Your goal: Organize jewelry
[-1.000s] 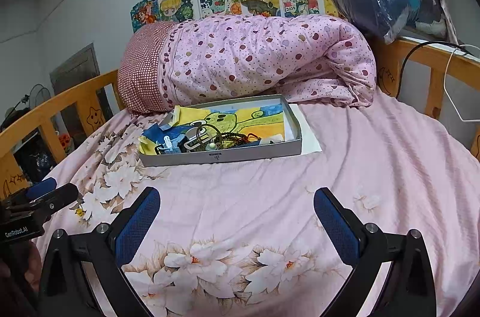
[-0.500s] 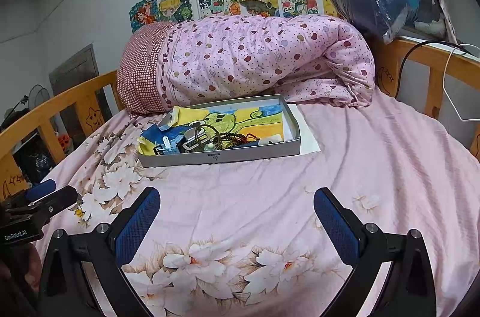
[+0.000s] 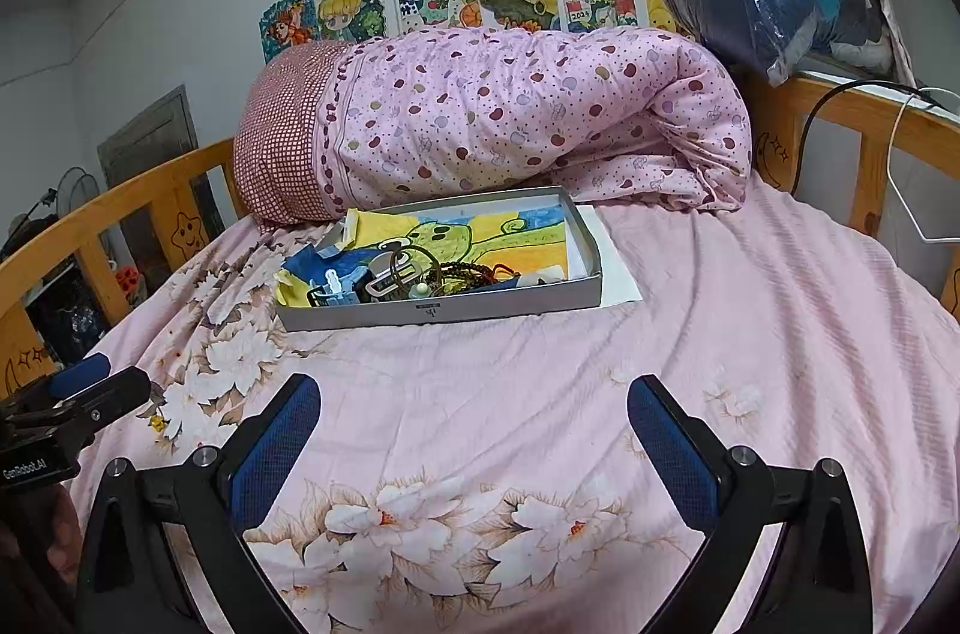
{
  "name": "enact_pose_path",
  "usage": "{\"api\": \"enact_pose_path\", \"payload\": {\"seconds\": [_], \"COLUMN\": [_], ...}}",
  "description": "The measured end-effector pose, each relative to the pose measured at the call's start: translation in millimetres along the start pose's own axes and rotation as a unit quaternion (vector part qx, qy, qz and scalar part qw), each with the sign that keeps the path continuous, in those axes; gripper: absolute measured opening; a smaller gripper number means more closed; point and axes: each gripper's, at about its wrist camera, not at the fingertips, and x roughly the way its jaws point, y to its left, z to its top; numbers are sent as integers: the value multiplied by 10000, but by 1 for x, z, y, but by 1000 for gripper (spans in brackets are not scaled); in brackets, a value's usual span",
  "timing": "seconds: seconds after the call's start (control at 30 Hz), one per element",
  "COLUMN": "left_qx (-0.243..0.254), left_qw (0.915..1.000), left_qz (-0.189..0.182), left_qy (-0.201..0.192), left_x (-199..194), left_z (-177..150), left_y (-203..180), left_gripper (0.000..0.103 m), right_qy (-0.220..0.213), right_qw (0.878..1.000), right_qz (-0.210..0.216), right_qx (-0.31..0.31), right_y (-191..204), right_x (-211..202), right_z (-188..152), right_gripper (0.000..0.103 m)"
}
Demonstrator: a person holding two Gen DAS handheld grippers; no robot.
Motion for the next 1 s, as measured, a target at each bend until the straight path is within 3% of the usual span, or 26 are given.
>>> {"api": "enact_pose_path", "payload": {"seconds": [1.0], "left_qx": [2], "left_qw": [9999], "left_qz": [87], "left_qy": [65], "left_x": [1], "left_z": [-5], "left_y": [0], "left_gripper": [101], "right_qy": [79], "right_qw": [10000], "right_qz": [-10], "right_qx": [7], "right_y": [3], "right_x": [4], "right_z": [-5], "right_gripper": [103]}}
